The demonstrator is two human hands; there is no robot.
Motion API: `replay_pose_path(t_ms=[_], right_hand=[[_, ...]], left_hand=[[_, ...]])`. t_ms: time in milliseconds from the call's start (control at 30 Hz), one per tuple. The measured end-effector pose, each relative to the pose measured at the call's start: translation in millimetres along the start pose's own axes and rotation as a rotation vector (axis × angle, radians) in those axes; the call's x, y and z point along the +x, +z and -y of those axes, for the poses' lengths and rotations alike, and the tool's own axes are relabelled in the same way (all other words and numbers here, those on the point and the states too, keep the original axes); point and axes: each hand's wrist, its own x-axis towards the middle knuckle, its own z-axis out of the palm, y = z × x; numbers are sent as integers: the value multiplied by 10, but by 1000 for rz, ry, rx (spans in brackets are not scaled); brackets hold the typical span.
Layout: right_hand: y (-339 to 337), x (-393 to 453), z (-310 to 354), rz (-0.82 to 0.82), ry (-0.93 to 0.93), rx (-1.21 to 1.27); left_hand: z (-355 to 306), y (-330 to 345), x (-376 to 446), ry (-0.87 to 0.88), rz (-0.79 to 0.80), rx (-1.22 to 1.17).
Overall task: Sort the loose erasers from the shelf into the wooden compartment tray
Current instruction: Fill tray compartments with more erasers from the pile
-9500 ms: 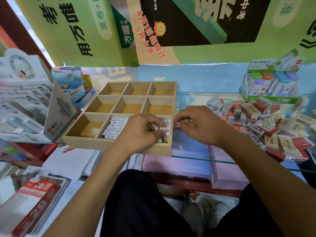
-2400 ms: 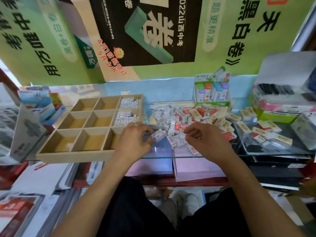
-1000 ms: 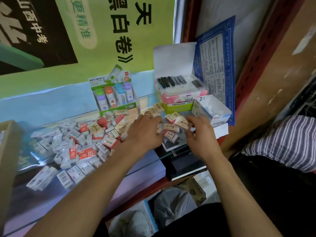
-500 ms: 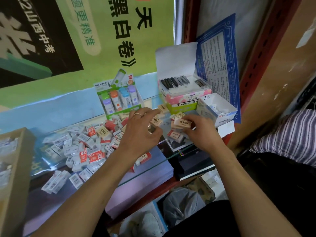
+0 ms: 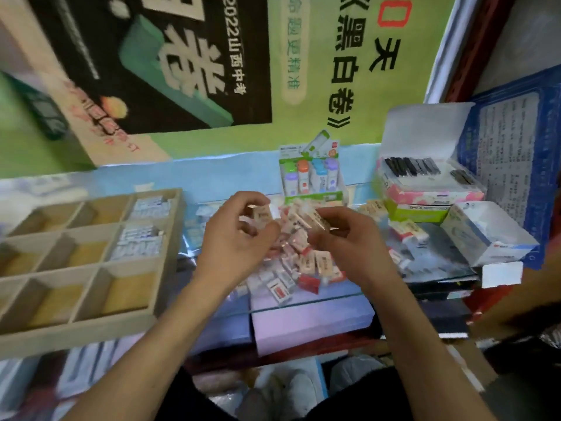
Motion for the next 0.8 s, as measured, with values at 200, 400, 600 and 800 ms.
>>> replay_pose_path(t_ms=[200,400,600,800], right_hand=[[762,-1,337,176,-57,-11],[1229,-97,468,267,-116,-165],[1507,-159,508,288,-93,-296],[1871,-163,544,330,-93,-316]], left_hand=[[284,-748,-323,-86,-227,72],[618,-1487,-422,-177,-317,179],[790,-2006,-340,-193,171,658],[891,-2078,-239,-68,336,771]])
